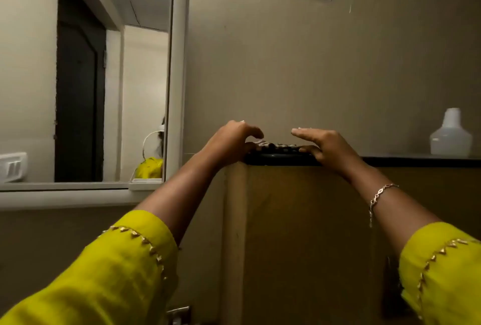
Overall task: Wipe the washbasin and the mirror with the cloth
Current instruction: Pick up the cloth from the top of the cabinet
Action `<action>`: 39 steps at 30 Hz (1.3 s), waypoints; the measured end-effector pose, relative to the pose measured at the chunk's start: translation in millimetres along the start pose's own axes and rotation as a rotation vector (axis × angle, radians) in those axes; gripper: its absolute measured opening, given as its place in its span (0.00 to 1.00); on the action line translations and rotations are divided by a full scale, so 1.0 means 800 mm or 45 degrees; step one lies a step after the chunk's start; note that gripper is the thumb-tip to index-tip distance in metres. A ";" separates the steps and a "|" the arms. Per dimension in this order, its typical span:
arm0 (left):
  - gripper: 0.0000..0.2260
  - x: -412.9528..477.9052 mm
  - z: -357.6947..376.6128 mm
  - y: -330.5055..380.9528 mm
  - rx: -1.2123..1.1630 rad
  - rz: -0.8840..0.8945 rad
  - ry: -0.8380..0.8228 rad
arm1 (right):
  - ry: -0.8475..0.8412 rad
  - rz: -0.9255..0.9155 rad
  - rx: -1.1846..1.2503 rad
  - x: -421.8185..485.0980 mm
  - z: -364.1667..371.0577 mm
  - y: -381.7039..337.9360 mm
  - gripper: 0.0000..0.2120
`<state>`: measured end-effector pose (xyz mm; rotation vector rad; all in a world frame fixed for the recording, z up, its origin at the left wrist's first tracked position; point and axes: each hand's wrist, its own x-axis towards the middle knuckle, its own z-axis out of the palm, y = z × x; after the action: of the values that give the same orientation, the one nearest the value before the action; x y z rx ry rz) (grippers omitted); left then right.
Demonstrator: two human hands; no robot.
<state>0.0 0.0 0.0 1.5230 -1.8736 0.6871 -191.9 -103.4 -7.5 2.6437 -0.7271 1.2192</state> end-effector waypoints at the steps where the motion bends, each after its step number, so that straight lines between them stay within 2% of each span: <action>1: 0.13 0.004 0.001 0.000 0.016 -0.017 -0.052 | -0.028 0.011 -0.024 0.003 0.000 0.005 0.22; 10: 0.08 0.022 0.011 -0.005 -0.033 0.039 -0.056 | -0.049 -0.002 -0.055 0.017 0.003 0.018 0.12; 14: 0.07 0.027 0.012 -0.007 0.016 0.044 -0.037 | 0.003 -0.010 -0.173 0.020 0.005 0.017 0.11; 18: 0.07 0.030 0.019 -0.006 0.099 -0.022 0.198 | 0.217 -0.001 -0.286 0.028 0.011 0.012 0.10; 22: 0.08 0.027 0.024 -0.008 0.211 -0.106 0.429 | 0.332 0.084 -0.101 0.039 0.021 0.005 0.08; 26: 0.07 0.025 0.023 -0.012 0.083 -0.145 0.505 | 0.435 0.069 0.020 0.048 0.026 -0.001 0.08; 32: 0.06 0.015 0.008 -0.021 -0.117 -0.142 0.662 | 0.566 -0.086 0.090 0.060 0.013 -0.028 0.06; 39: 0.06 -0.008 -0.024 -0.026 -0.070 -0.113 0.795 | 0.685 -0.200 0.139 0.066 0.000 -0.069 0.07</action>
<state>23.6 14.0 7.9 1.1668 -1.3327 0.9311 -136.0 -75.0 35.6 2.2208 -0.3606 1.8447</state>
